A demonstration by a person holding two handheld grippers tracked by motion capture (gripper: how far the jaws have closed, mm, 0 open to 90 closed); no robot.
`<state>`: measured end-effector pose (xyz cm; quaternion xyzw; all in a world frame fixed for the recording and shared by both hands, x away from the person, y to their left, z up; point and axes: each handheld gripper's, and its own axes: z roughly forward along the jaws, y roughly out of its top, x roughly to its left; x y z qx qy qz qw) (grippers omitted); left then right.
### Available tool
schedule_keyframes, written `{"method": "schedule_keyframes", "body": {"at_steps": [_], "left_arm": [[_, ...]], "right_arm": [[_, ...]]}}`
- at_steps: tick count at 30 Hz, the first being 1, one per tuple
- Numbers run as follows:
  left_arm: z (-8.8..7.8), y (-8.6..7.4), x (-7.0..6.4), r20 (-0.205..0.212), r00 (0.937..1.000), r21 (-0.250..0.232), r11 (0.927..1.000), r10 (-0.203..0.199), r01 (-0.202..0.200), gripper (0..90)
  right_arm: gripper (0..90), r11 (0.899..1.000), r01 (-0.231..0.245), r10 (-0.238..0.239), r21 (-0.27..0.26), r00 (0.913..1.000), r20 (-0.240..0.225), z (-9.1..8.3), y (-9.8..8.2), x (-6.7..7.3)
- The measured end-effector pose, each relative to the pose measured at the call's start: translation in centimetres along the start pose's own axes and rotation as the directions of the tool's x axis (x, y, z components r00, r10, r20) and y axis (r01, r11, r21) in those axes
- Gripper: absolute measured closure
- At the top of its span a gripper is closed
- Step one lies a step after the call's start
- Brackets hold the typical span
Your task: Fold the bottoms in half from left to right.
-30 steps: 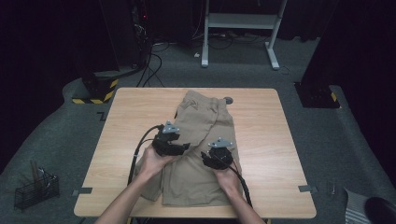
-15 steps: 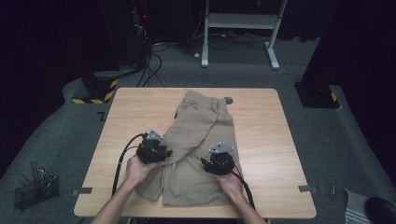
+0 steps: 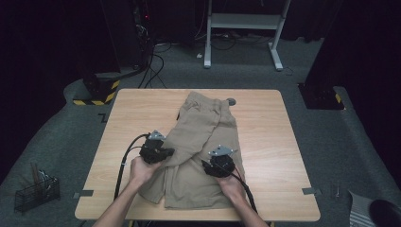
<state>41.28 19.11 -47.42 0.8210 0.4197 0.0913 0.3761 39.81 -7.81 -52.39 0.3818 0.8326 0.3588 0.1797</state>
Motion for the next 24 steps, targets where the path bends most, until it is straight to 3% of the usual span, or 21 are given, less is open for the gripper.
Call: {"method": "schedule_keyframes", "body": {"at_steps": [6,12,16,20,24], "left_arm": [[-0.1,1.1,-0.5,0.055,0.9985,-0.043,0.9991,-0.005,0.008,90.0],[0.5,3.8,-1.4,0.074,0.9969,-0.086,0.9961,0.026,-0.019,90.0],[1.1,5.6,-2.5,0.106,0.9935,-0.115,0.9929,0.041,-0.029,90.0],[2.8,5.0,-4.0,0.114,0.9896,-0.052,0.9953,0.087,-0.081,90.0],[3.7,3.8,-3.8,0.123,0.9902,-0.025,0.9978,0.065,-0.062,89.2]], "right_arm": [[46.3,1.000,-0.006,0.006,-0.002,0.9999,0.014,0.7,0.6,0.1],[47.3,1.000,-0.001,0.002,-0.007,0.9989,0.048,2.3,2.1,-0.1],[47.7,1.000,-0.028,0.028,-0.006,0.9972,0.069,3.5,3.2,-0.3],[47.4,0.999,-0.054,0.054,-0.003,0.9971,0.054,4.0,3.6,-0.6],[46.6,0.999,-0.050,0.049,0.005,0.9978,0.044,3.5,3.3,-0.7]]}}
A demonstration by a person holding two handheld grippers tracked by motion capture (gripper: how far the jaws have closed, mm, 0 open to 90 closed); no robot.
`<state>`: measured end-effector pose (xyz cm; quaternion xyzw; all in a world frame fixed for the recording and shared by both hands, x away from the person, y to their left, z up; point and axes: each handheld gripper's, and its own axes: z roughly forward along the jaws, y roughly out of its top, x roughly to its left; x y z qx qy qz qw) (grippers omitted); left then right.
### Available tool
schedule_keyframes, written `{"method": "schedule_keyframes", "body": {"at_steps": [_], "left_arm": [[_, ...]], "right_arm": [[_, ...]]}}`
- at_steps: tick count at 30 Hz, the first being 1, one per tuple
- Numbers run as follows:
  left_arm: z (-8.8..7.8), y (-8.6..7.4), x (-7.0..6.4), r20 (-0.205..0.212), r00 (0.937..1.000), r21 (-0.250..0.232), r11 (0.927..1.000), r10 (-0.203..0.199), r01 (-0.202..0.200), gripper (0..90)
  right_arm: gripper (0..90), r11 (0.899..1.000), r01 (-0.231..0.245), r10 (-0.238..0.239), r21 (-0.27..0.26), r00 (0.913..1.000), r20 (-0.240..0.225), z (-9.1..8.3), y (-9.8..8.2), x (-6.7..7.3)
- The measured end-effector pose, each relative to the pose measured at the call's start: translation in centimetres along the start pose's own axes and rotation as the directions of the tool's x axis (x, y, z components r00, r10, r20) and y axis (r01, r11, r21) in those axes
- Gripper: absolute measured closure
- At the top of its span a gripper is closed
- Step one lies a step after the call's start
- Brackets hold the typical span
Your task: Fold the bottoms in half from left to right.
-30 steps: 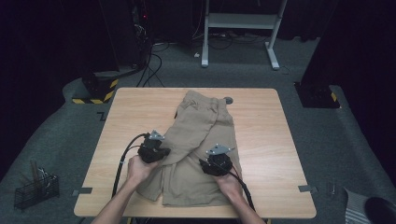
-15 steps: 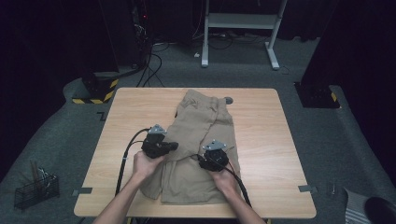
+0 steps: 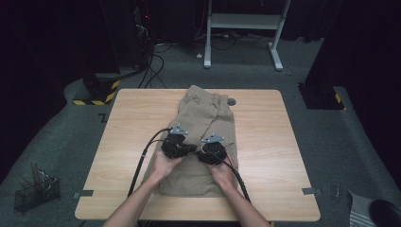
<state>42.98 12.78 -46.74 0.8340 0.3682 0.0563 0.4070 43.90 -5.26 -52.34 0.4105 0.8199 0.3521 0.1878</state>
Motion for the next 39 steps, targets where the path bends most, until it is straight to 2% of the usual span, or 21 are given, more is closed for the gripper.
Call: {"method": "schedule_keyframes", "body": {"at_steps": [1,3,5,8,11,16,18,19,21,22,24,27,29,30,33,36,39], "left_arm": [[-0.1,-0.2,0.1,-0.006,1.0000,0.001,1.0000,0.000,0.000,87.7],[-0.7,-0.5,0.0,-0.025,0.9997,0.001,1.0000,0.006,-0.006,75.0],[-1.4,-0.6,-0.2,-0.062,0.9979,0.002,0.9999,0.014,-0.014,61.3],[-2.9,-1.1,-0.3,-0.121,0.9925,-0.013,0.9997,0.019,-0.020,48.0],[-4.1,-1.8,0.0,-0.145,0.9894,-0.018,0.9998,0.004,-0.006,39.5],[-4.5,-3.3,0.4,-0.162,0.9867,0.014,0.9997,-0.018,0.021,33.0],[-4.2,-3.7,0.5,-0.188,0.9822,0.039,0.9991,-0.011,0.018,33.3],[-3.8,-3.8,0.6,-0.216,0.9764,0.060,0.9981,-0.003,0.016,34.8],[-3.1,-4.1,0.9,-0.256,0.9666,0.098,0.9951,0.013,0.013,43.7],[-2.6,-4.1,1.3,-0.261,0.9652,0.117,0.9929,0.009,0.022,46.1],[-2.1,-4.2,1.8,-0.261,0.9654,0.121,0.9917,-0.011,0.044,52.3],[-2.0,-3.9,2.6,-0.249,0.9675,0.105,0.9919,-0.043,0.071,69.6],[-2.0,-3.7,2.9,-0.247,0.9673,0.090,0.9927,-0.056,0.081,82.9],[-2.0,-3.6,3.1,-0.245,0.9673,0.087,0.9923,-0.065,0.088,86.8],[-2.3,-3.0,3.6,-0.234,0.9670,0.059,0.9914,-0.100,0.117,88.6],[-3.5,-1.7,3.5,-0.213,0.9697,-0.007,0.9927,-0.119,0.120,88.9],[-5.1,0.2,2.2,-0.205,0.9761,-0.057,0.9965,-0.071,0.061,88.9]], "right_arm": [[46.6,1.000,-0.006,0.006,0.003,1.0000,-0.005,-0.3,-0.2,-0.1],[46.6,1.000,-0.017,0.017,-0.005,0.9998,-0.011,-1.3,-0.6,-0.5],[46.6,1.000,-0.017,0.017,-0.017,0.9998,-0.011,-2.3,-0.9,-0.9],[46.5,1.000,-0.007,0.007,-0.030,0.9998,-0.017,-3.4,-1.4,-1.1],[46.5,0.999,0.004,-0.005,-0.034,0.9997,-0.024,-4.2,-1.7,-0.9],[46.0,0.999,0.025,-0.026,-0.028,0.9984,-0.049,-4.2,-2.1,-0.3],[45.6,0.999,0.033,-0.034,-0.018,0.9977,-0.059,-4.0,-2.3,0.0],[45.4,0.999,0.042,-0.042,-0.012,0.9971,-0.063,-3.8,-2.5,0.2],[44.8,0.999,0.050,-0.050,-0.001,0.9963,-0.070,-3.8,-2.7,0.4],[44.5,0.999,0.052,-0.051,0.003,0.9958,-0.075,-3.8,-2.8,0.5],[42.0,0.998,0.062,-0.061,0.016,0.9948,-0.082,-3.8,-3.0,0.5],[37.8,0.995,0.095,-0.093,0.021,0.9927,-0.077,-3.5,-3.0,0.8],[36.1,0.995,0.098,-0.096,0.012,0.9916,-0.086,-3.2,-2.9,0.9],[33.8,0.996,0.084,-0.083,0.011,0.9923,-0.092,-3.0,-2.8,0.9],[32.8,0.997,0.074,-0.074,0.003,0.9941,-0.080,-2.3,-2.3,1.2],[32.9,0.998,0.061,-0.060,0.004,0.9961,-0.065,-1.5,-1.6,1.3],[32.9,0.999,0.044,-0.043,0.005,0.9980,-0.045,-0.4,-0.6,1.5]]}}
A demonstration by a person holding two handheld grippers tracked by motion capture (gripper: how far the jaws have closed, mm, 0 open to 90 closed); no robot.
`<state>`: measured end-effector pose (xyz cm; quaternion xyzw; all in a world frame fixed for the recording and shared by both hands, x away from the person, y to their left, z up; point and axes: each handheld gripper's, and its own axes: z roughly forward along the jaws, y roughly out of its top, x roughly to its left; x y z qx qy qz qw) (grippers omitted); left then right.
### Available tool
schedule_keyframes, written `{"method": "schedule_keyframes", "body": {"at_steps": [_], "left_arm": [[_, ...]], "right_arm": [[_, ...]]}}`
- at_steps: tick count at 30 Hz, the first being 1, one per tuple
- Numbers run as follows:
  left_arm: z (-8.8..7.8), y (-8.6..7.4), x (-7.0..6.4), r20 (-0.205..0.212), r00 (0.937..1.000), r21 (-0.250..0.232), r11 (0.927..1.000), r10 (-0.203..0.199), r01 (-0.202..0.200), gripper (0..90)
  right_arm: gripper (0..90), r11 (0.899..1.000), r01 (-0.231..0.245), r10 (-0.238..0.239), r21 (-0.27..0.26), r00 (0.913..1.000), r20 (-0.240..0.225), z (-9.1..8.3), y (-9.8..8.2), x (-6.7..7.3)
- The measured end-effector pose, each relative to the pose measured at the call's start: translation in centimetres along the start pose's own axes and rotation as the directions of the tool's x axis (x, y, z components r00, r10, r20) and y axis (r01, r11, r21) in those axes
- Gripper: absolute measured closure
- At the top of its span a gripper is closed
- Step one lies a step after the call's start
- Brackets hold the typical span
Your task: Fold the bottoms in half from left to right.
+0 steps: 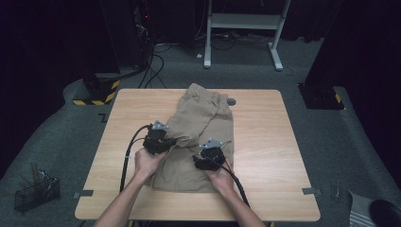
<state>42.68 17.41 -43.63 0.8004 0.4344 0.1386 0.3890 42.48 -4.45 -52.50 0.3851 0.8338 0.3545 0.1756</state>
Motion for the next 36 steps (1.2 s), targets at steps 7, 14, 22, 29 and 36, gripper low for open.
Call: {"method": "schedule_keyframes", "body": {"at_steps": [7,14,22,29,36], "left_arm": [[-0.1,1.2,-2.9,0.066,0.9962,-0.036,0.9978,0.057,-0.055,88.8],[3.9,-1.6,-3.9,0.077,0.9956,0.063,0.9963,0.054,-0.059,87.4],[5.4,-3.0,-5.3,0.082,0.9900,0.112,0.9860,0.114,-0.123,76.7],[5.8,-3.0,-4.8,0.084,0.9929,0.120,0.9883,0.084,-0.094,88.6],[4.8,-1.7,-4.1,0.108,0.9935,0.051,0.9979,0.036,-0.041,88.9]], "right_arm": [[34.2,1.000,-0.017,0.017,0.001,0.9997,0.018,2.0,1.9,0.0],[38.7,0.999,-0.045,0.045,-0.003,0.9985,0.032,1.2,1.2,-1.5],[43.8,0.999,-0.047,0.048,-0.023,0.9981,0.039,-3.4,-1.6,-4.0],[44.8,1.000,0.016,-0.015,0.018,0.9996,-0.024,-3.5,-2.8,-2.4],[44.7,1.000,0.001,-0.001,-0.014,1.0000,-0.005,-2.1,-2.0,-2.0]]}}
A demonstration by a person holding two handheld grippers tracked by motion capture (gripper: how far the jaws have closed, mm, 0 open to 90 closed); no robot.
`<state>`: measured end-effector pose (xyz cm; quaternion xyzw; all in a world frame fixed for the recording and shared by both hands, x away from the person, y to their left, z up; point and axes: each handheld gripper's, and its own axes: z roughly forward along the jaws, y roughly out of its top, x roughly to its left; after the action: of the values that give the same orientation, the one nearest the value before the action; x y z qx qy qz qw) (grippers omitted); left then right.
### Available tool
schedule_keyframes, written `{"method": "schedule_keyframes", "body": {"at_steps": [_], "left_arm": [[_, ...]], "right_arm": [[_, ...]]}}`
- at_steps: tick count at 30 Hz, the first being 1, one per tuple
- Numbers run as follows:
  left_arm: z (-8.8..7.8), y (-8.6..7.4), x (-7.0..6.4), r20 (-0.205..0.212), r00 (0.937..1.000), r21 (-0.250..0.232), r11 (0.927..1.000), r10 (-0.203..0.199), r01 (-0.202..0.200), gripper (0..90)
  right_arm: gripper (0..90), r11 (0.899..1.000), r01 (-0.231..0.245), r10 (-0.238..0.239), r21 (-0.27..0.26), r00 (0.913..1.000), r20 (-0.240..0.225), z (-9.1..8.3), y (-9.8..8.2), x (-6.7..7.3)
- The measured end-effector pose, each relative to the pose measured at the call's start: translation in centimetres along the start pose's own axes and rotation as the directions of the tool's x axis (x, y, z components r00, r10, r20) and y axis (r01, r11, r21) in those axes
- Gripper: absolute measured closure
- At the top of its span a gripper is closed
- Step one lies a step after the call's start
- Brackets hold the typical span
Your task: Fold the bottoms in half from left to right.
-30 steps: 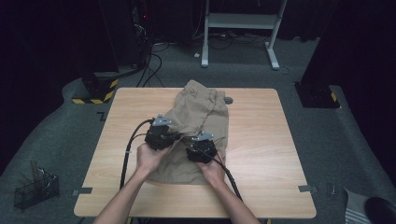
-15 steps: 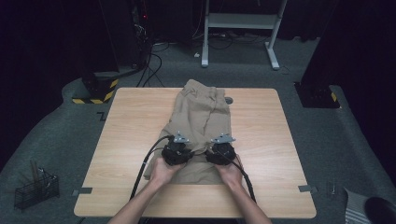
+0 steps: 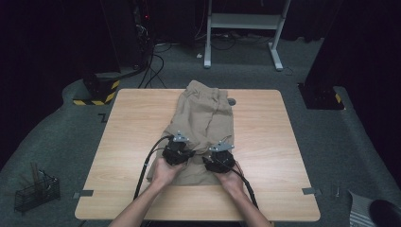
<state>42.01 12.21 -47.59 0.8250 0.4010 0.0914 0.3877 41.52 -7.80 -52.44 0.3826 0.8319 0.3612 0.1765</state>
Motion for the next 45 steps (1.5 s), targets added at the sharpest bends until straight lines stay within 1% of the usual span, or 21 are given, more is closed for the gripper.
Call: {"method": "schedule_keyframes", "body": {"at_steps": [4,5,7,9,11,12,13,14,17,19,22,24,26,27,29,33,36,38,39,41,45], "left_arm": [[-1.0,1.9,-0.6,-0.009,0.9985,-0.041,0.9977,0.053,-0.053,89.0],[-1.0,2.0,-0.8,-0.007,0.9984,-0.047,0.9973,0.056,-0.056,89.0],[-0.2,1.9,-0.9,-0.007,0.9984,-0.033,0.9978,0.057,-0.057,89.0],[1.3,1.3,-0.7,-0.001,0.9995,0.008,0.9994,0.032,-0.032,89.0],[2.4,0.7,-0.4,0.010,0.9998,0.038,0.9991,0.018,-0.018,88.8],[2.7,0.5,-0.5,0.021,0.9997,0.041,0.9991,0.010,-0.011,88.5],[2.9,0.4,-0.6,0.035,0.9993,0.045,0.9989,0.014,-0.015,88.0],[2.9,0.4,-0.8,0.037,0.9989,0.051,0.9982,0.031,-0.032,86.2],[2.8,0.4,-1.3,0.034,0.9982,0.048,0.9975,0.050,-0.051,73.7],[2.3,0.4,-1.4,0.019,0.9983,0.038,0.9977,0.055,-0.056,63.9],[1.2,0.3,-1.5,0.012,0.9983,0.024,0.9981,0.056,-0.057,51.8],[0.5,0.0,-1.6,0.000,0.9981,0.019,0.9979,0.061,-0.061,46.0],[-0.1,-0.6,-1.6,-0.028,0.9970,0.024,0.9971,0.073,-0.072,42.1],[-0.3,-0.9,-1.6,-0.043,0.9957,0.030,0.9963,0.081,-0.080,40.8],[-0.6,-1.5,-1.6,-0.066,0.9944,0.034,0.9962,0.082,-0.080,38.4],[-0.6,-2.8,-1.4,-0.083,0.9940,0.054,0.9963,0.072,-0.067,37.0],[-0.1,-3.6,-1.2,-0.091,0.9941,0.077,0.9956,0.060,-0.053,36.8],[0.3,-4.0,-1.2,-0.097,0.9934,0.089,0.9946,0.062,-0.053,36.4],[0.5,-4.2,-1.2,-0.104,0.9924,0.094,0.9939,0.067,-0.057,36.2],[0.9,-4.4,-1.3,-0.117,0.9899,0.103,0.9923,0.081,-0.069,35.7],[1.1,-4.5,-1.3,-0.139,0.9854,0.095,0.9918,0.098,-0.085,35.0]], "right_arm": [[44.1,1.000,-0.010,0.010,0.000,0.9999,0.011,1.4,1.3,0.3],[43.9,1.000,-0.014,0.014,0.001,0.9998,0.011,1.8,1.6,0.4],[43.9,1.000,-0.016,0.016,0.001,0.9998,0.012,2.4,2.2,0.6],[44.1,1.000,-0.020,0.020,0.001,0.9998,0.004,2.6,2.4,0.3],[44.2,0.998,-0.055,0.054,-0.005,0.9983,-0.019,2.4,2.3,-0.4],[44.1,0.998,-0.060,0.060,-0.005,0.9982,-0.011,2.1,2.0,-0.7],[42.9,0.998,-0.058,0.058,-0.005,0.9983,0.008,1.8,1.7,-0.9],[42.9,0.999,-0.051,0.051,0.000,0.9984,0.023,1.3,1.3,-1.1],[43.2,0.999,-0.048,0.048,0.002,0.9974,0.055,0.0,0.2,-1.8],[43.6,0.999,-0.053,0.054,-0.014,0.9965,0.064,-0.8,-0.2,-2.3],[44.0,0.997,-0.074,0.076,-0.034,0.9952,0.062,-1.9,-0.3,-2.8],[44.2,0.996,-0.065,0.069,-0.053,0.9957,0.062,-2.5,-0.2,-3.0],[44.2,0.996,-0.063,0.067,-0.071,0.9962,0.056,-3.0,0.0,-3.0],[44.2,0.995,-0.058,0.063,-0.080,0.9966,0.054,-3.2,0.1,-2.9],[44.1,0.994,-0.055,0.059,-0.094,0.9975,0.039,-3.5,0.5,-2.7],[43.9,0.992,-0.042,0.043,-0.121,0.9990,0.009,-3.9,1.3,-2.1],[43.9,0.991,-0.023,0.021,-0.135,0.9997,-0.010,-4.2,1.8,-1.6],[43.9,0.991,-0.012,0.010,-0.131,0.9998,-0.016,-4.0,2.2,-1.2],[44.1,0.992,-0.001,-0.001,-0.128,0.9999,-0.017,-3.9,2.4,-1.1],[45.4,0.992,-0.003,0.000,-0.124,0.9997,-0.024,-3.4,2.6,-0.9],[63.1,0.997,0.003,-0.007,-0.075,0.9991,-0.042,-2.1,2.6,-0.9]]}}
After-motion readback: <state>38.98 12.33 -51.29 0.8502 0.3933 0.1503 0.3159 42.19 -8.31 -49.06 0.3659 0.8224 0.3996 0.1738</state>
